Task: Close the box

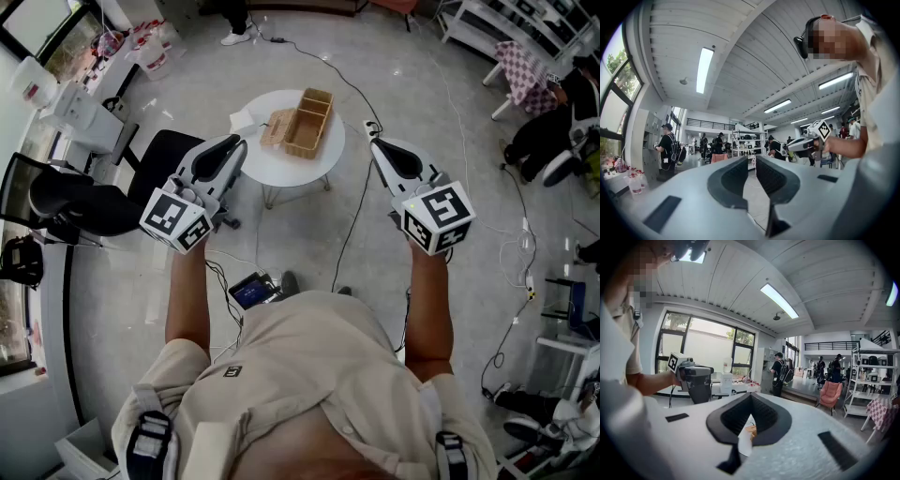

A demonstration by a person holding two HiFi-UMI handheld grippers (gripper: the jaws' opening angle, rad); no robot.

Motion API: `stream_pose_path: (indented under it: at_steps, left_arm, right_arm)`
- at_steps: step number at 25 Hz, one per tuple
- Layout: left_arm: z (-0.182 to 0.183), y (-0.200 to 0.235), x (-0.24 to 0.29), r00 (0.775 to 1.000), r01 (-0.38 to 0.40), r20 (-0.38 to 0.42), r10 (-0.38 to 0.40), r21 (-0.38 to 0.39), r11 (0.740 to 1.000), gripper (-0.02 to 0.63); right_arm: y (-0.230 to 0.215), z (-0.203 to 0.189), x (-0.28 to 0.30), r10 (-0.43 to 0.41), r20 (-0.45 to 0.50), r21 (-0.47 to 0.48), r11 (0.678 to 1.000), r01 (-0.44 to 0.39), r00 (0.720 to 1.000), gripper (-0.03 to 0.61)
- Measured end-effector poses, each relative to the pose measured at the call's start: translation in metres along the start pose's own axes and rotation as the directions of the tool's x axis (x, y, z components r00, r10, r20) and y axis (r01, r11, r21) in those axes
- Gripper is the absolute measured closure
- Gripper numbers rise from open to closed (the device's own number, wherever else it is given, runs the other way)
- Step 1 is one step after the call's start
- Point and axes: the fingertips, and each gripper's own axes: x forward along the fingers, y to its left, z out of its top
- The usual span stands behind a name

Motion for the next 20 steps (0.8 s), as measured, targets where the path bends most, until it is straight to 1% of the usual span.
stream_pose_path:
  at_steps: [3,7,11,13,18,20]
  left_arm:
    - [-0.004,0.006,-0.004,1.0,0.007,0.002,-0.007,-0.003,1.0,0.561]
    - [-0.011,0.018,-0.008,0.999,0.026,0.029,-0.026,-0.006,1.0,0.561]
    - [-0.013,0.028,-0.012,0.999,0.027,0.02,-0.026,-0.02,0.999,0.561]
    - [-0.012,0.032,-0.012,1.0,0.027,0.002,-0.027,-0.025,0.999,0.561]
    - [-0.017,0.043,-0.011,0.999,0.05,0.01,-0.049,-0.036,0.998,0.561]
    - [-0.02,0.05,-0.01,0.998,0.064,0.024,-0.063,-0.038,0.997,0.561]
  right_arm:
    - [0.004,-0.001,0.005,-0.002,-0.005,0.0,1.0,0.002,1.0,0.588]
    - [0.008,0.0,0.015,-0.008,-0.011,0.001,1.0,0.008,1.0,0.588]
    - [0.014,0.002,0.024,-0.018,-0.016,0.0,1.0,0.018,1.0,0.588]
    - [0.015,0.002,0.028,-0.024,-0.019,-0.001,1.0,0.024,1.0,0.588]
    - [0.016,0.003,0.039,-0.042,-0.032,-0.002,0.999,0.042,0.999,0.588]
    - [0.016,0.003,0.045,-0.056,-0.032,0.0,0.998,0.056,0.998,0.586]
